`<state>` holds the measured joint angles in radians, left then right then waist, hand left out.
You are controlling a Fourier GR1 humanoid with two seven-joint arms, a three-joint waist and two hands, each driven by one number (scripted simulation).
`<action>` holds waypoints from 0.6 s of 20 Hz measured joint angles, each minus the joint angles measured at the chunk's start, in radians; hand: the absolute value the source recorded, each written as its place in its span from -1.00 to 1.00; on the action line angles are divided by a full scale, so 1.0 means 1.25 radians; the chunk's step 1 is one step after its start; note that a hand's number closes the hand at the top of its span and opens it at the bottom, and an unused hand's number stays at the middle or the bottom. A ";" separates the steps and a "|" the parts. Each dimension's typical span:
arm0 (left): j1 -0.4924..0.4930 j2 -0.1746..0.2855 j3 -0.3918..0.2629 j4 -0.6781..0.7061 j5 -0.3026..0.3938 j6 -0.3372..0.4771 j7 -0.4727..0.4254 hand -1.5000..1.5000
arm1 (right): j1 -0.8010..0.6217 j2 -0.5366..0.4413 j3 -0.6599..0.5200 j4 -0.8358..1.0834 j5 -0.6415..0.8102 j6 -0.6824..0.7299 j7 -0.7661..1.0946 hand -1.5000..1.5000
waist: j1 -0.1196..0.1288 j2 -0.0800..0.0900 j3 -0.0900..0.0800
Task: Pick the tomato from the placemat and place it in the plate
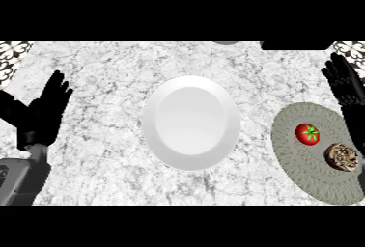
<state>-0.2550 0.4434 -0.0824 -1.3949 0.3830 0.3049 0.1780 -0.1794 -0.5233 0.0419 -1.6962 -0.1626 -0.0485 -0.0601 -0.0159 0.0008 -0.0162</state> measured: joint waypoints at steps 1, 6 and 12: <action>0.010 0.001 -0.005 -0.006 -0.009 -0.002 -0.006 0.00 | -0.003 0.012 -0.010 0.004 -0.011 -0.006 0.001 -1.00 | 0.003 0.000 0.003; 0.066 0.066 -0.033 -0.008 -0.099 -0.022 -0.083 0.00 | -0.007 0.120 -0.138 0.038 -0.216 -0.038 0.003 -1.00 | 0.008 -0.003 0.015; 0.155 0.096 -0.069 -0.017 -0.172 -0.031 -0.174 0.00 | 0.045 0.171 -0.279 0.091 -0.166 -0.236 -0.078 -1.00 | 0.009 -0.002 0.014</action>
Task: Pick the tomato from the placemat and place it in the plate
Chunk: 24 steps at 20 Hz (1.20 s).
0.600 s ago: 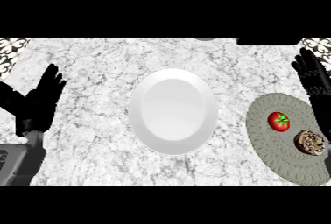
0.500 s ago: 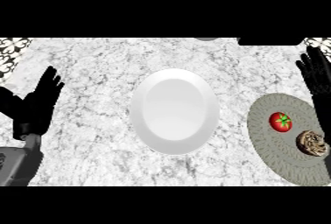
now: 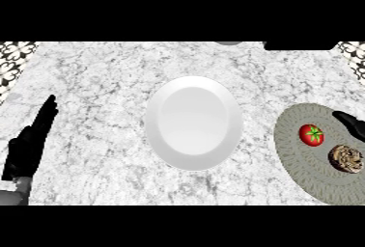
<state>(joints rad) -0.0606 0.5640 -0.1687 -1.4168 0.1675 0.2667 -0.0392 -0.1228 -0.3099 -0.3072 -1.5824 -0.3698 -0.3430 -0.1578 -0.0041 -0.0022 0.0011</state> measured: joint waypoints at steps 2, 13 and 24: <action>0.027 0.007 0.000 -0.007 -0.010 -0.002 -0.022 0.00 | 0.032 0.058 -0.020 -0.028 -0.002 -0.044 -0.053 -1.00 | -0.001 -0.001 0.000; 0.100 -0.018 0.015 -0.021 -0.062 -0.009 -0.089 0.00 | 0.246 0.019 0.005 -0.203 0.026 0.031 0.033 -1.00 | -0.003 0.001 -0.002; 0.117 -0.031 0.019 -0.048 -0.082 -0.018 -0.085 0.00 | 0.252 -0.227 0.033 -0.176 0.103 0.148 0.353 -1.00 | 0.009 0.002 -0.002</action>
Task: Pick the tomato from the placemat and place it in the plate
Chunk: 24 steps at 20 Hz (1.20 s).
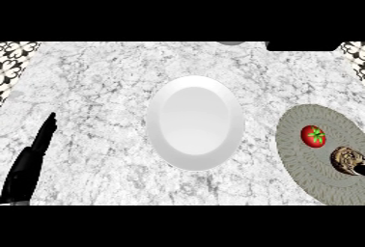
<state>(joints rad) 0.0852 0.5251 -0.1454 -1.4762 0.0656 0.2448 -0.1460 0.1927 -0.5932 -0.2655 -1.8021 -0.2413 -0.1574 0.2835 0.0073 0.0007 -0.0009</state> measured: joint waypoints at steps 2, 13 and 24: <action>-0.002 -0.005 0.000 -0.005 -0.008 0.002 0.010 0.00 | -0.023 -0.026 0.016 0.013 0.006 0.023 0.051 -1.00 | 0.001 0.000 0.000; 0.010 -0.025 0.022 -0.015 -0.026 -0.024 0.006 0.00 | -0.166 -0.098 0.097 0.241 0.056 0.211 0.103 -1.00 | 0.005 0.001 0.001; -0.004 -0.059 0.073 0.010 -0.063 -0.069 0.005 0.00 | -0.260 -0.054 0.129 0.442 0.164 0.335 0.007 -1.00 | -0.001 0.000 0.001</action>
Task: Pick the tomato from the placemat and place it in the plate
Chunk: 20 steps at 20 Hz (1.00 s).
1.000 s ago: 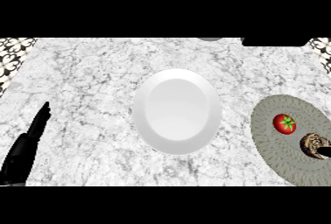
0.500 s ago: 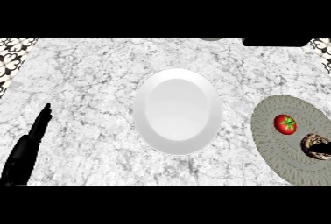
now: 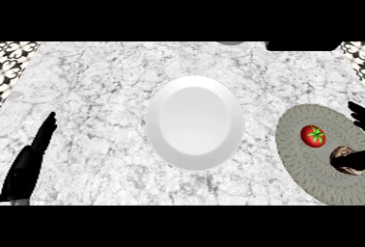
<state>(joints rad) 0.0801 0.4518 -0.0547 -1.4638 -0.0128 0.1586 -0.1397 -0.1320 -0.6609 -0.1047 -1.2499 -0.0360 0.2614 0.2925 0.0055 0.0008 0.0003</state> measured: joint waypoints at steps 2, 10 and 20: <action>0.002 -0.002 0.018 0.000 -0.001 -0.015 -0.001 0.00 | -0.012 0.009 -0.003 0.018 0.011 0.022 -0.010 -1.00 | -0.001 0.000 0.000; 0.014 -0.039 0.032 -0.028 -0.048 -0.028 0.015 0.00 | -0.071 0.070 0.015 0.128 0.091 0.042 -0.050 -1.00 | 0.000 0.000 0.000; 0.030 -0.084 0.070 -0.045 -0.091 -0.065 0.011 0.00 | -0.107 0.125 0.001 0.237 0.179 0.032 -0.130 1.00 | -0.001 -0.002 -0.002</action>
<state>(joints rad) 0.1174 0.3465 0.0322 -1.5198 -0.1267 0.0777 -0.1261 -0.2663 -0.5050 -0.1034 -0.9533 0.1880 0.3010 0.1297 0.0047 -0.0017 -0.0024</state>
